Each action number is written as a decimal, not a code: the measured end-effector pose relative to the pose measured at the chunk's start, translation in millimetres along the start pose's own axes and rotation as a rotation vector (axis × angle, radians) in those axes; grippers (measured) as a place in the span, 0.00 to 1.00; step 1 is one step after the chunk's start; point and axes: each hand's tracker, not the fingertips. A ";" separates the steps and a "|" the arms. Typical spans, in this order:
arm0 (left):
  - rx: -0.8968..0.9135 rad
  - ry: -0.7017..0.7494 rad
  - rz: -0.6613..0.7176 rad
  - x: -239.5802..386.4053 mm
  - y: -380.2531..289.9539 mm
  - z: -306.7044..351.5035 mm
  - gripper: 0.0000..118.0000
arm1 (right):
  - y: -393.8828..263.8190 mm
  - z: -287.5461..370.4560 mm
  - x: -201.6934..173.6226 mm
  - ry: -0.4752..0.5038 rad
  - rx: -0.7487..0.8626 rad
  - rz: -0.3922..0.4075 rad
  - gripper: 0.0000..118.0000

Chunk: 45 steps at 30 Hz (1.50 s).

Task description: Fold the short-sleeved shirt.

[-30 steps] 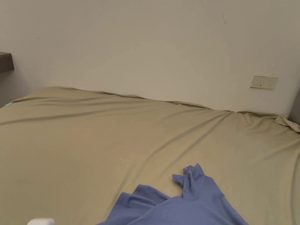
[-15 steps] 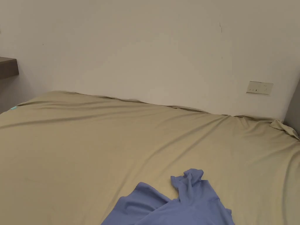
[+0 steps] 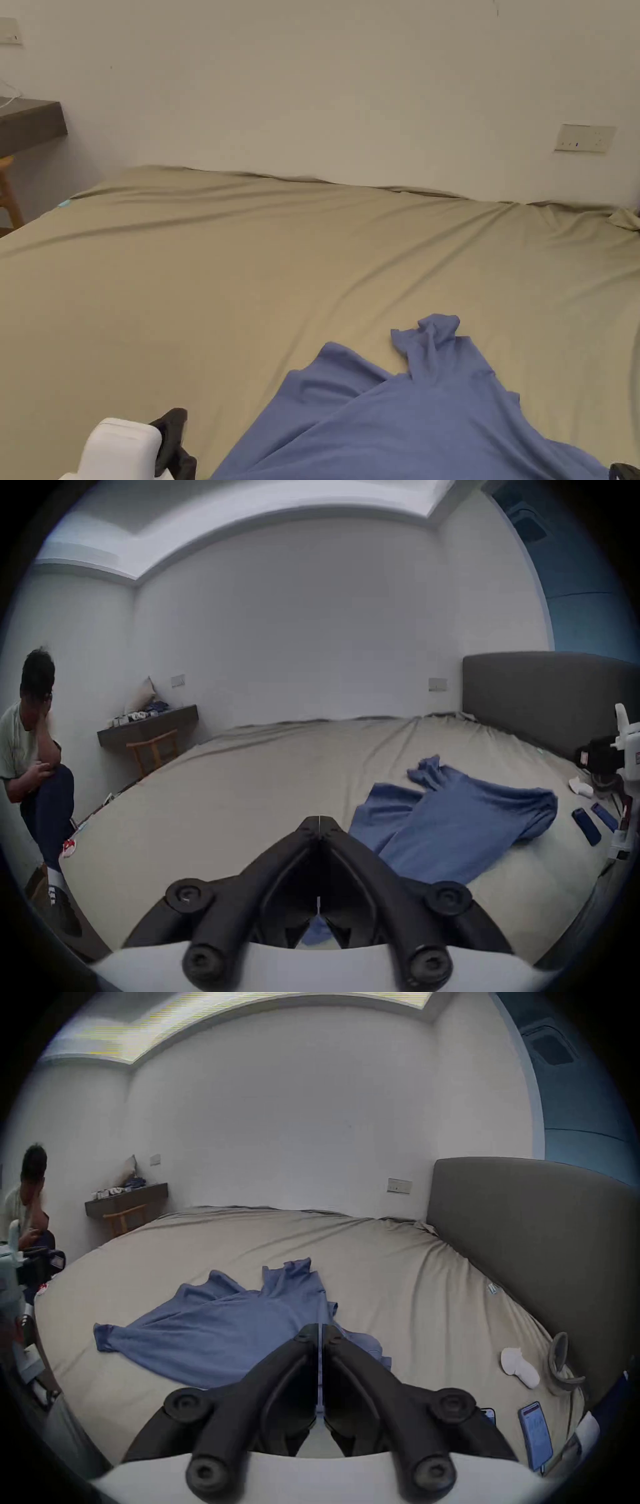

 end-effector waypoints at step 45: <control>-0.622 -0.241 0.264 -23.0 -66.5 -148.6 0.06 | 80.4 -493.0 -10.8 0.166 -0.976 0.083 0.68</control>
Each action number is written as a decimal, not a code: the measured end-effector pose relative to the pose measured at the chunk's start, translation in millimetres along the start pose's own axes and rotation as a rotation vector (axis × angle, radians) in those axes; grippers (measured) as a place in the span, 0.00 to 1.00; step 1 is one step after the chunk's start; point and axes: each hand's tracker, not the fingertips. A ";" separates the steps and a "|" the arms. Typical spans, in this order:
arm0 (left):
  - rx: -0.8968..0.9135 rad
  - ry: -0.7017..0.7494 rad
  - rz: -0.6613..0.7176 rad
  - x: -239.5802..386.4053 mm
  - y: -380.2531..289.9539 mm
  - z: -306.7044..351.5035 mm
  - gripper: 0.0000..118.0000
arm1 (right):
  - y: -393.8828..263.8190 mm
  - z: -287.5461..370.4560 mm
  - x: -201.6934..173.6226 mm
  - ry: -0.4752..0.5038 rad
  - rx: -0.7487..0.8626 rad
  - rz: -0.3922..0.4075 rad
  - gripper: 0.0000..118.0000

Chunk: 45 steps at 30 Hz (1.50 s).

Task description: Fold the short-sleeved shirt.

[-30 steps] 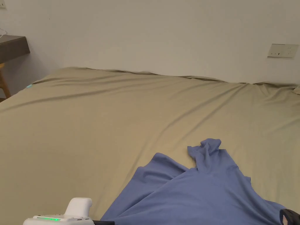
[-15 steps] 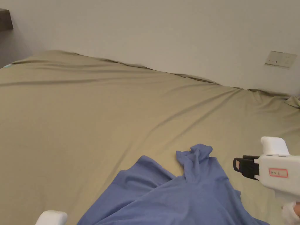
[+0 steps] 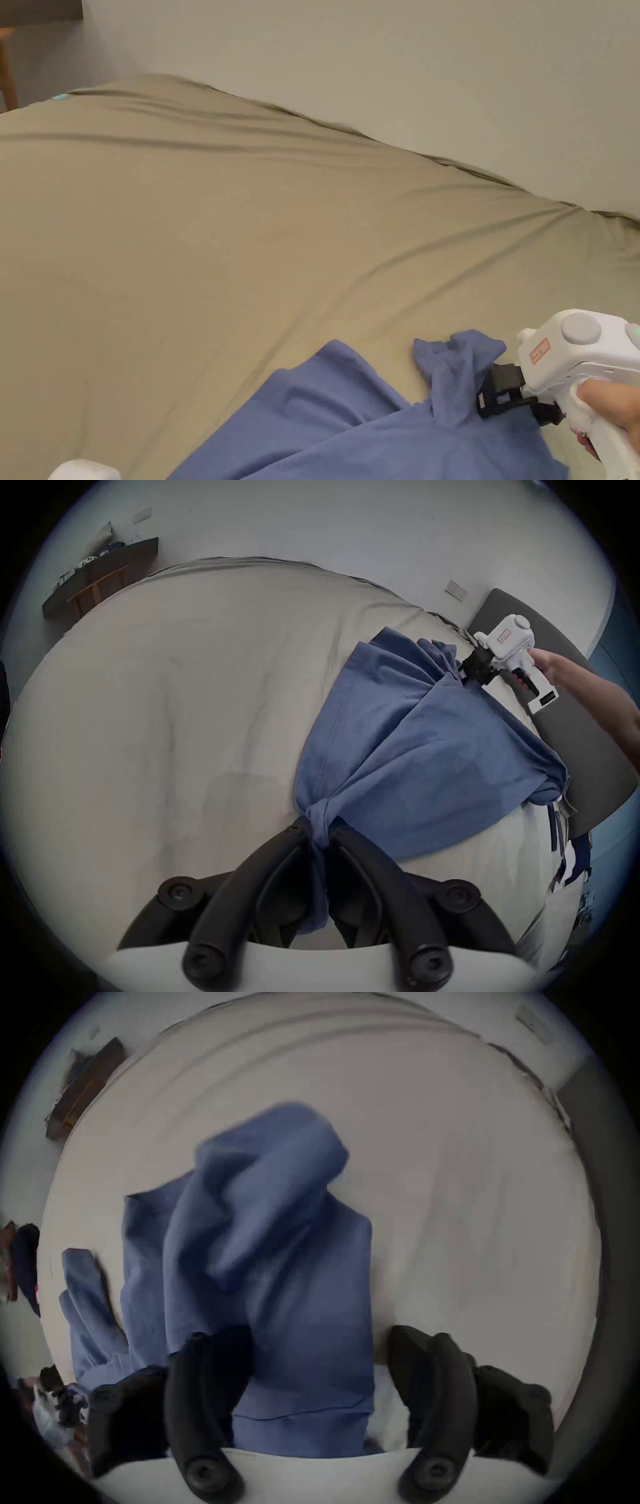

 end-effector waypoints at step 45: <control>0.610 0.193 -0.368 121.6 490.2 185.5 0.06 | 32.8 541.2 38.8 -0.185 1.238 -0.089 0.06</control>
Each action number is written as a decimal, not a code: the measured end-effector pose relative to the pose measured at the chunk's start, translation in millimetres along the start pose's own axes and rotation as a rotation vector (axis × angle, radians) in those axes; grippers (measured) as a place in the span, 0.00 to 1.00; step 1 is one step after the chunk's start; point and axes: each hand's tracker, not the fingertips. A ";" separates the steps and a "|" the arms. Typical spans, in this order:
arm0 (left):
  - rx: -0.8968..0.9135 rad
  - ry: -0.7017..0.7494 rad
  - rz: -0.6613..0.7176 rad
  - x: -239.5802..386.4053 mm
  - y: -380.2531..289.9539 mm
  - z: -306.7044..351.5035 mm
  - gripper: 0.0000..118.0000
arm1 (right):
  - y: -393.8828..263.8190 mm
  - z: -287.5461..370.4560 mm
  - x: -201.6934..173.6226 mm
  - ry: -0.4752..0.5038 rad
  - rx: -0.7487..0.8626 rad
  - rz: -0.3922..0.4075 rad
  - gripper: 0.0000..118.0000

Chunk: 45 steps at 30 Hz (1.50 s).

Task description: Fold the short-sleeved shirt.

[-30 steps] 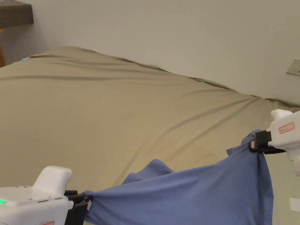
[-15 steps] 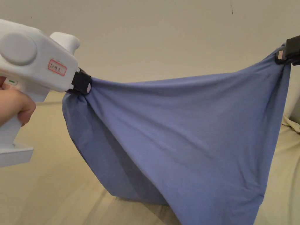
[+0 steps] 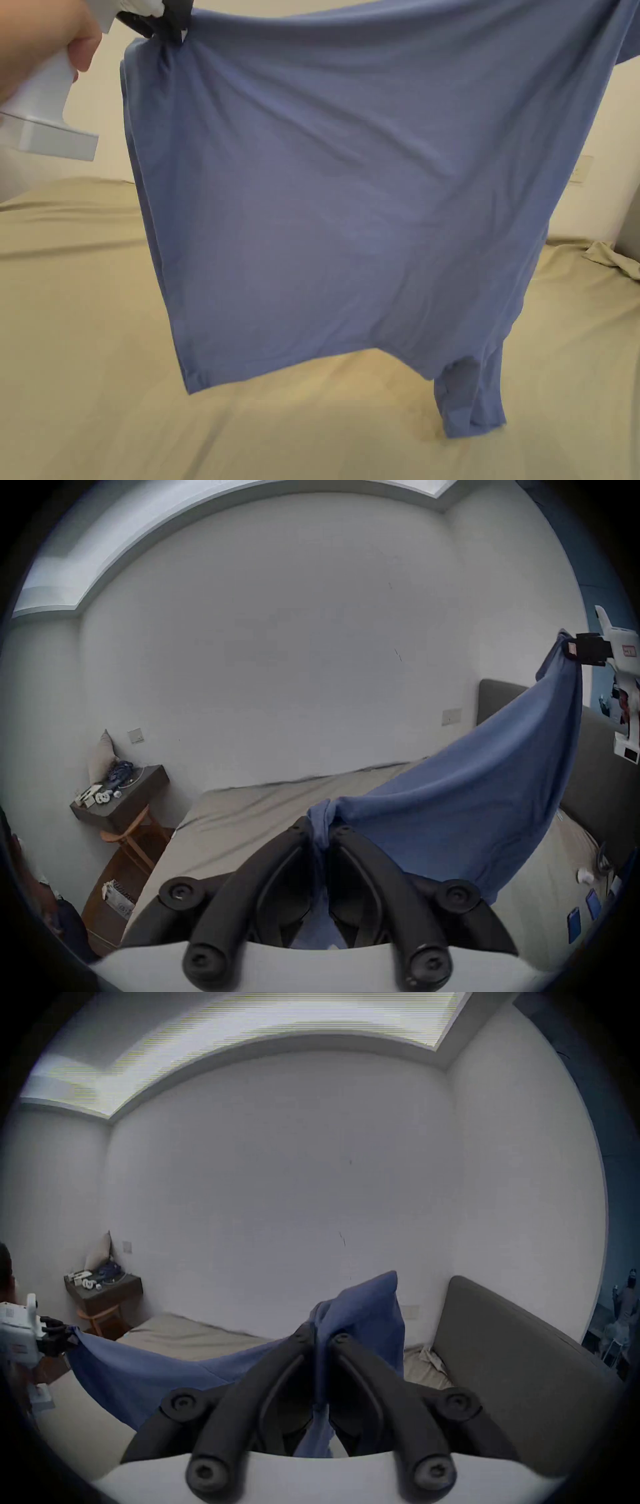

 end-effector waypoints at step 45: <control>-0.342 -0.203 0.279 73.6 -482.9 232.2 0.05 | -487.7 362.2 7.5 0.086 -0.593 -0.216 0.06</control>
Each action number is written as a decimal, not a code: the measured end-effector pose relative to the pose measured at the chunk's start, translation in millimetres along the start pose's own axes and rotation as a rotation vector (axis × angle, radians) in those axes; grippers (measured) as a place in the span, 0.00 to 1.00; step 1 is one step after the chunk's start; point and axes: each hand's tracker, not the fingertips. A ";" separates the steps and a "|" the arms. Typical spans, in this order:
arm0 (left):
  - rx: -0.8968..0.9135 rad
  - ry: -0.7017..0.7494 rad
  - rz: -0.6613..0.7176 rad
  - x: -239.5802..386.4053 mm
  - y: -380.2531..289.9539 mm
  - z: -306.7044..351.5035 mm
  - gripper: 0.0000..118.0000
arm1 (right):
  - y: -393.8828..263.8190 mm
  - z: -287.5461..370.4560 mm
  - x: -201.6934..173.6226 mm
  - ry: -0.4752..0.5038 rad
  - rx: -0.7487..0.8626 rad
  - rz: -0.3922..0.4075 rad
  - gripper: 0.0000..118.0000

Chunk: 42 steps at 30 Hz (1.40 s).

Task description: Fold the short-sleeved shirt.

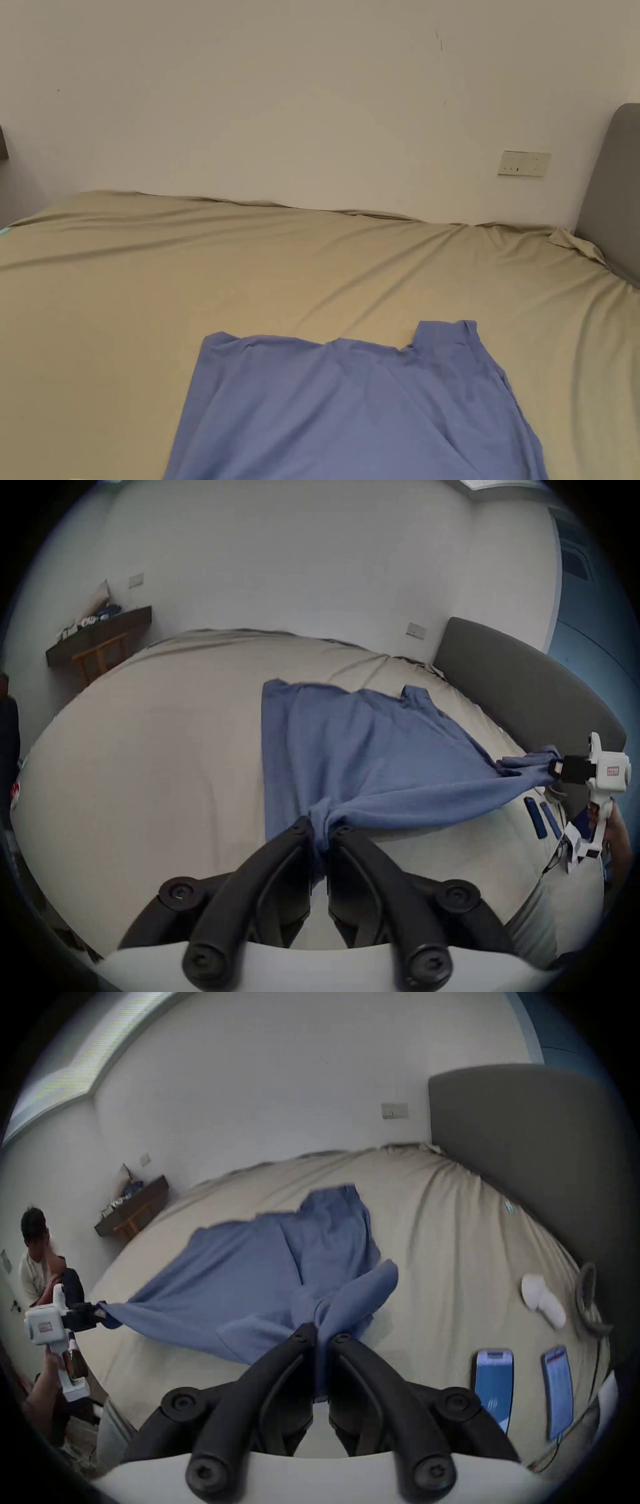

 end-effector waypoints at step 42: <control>-0.086 0.137 0.144 -15.2 -59.6 7.0 0.73 | -69.6 50.1 -30.7 -0.058 0.088 0.041 0.03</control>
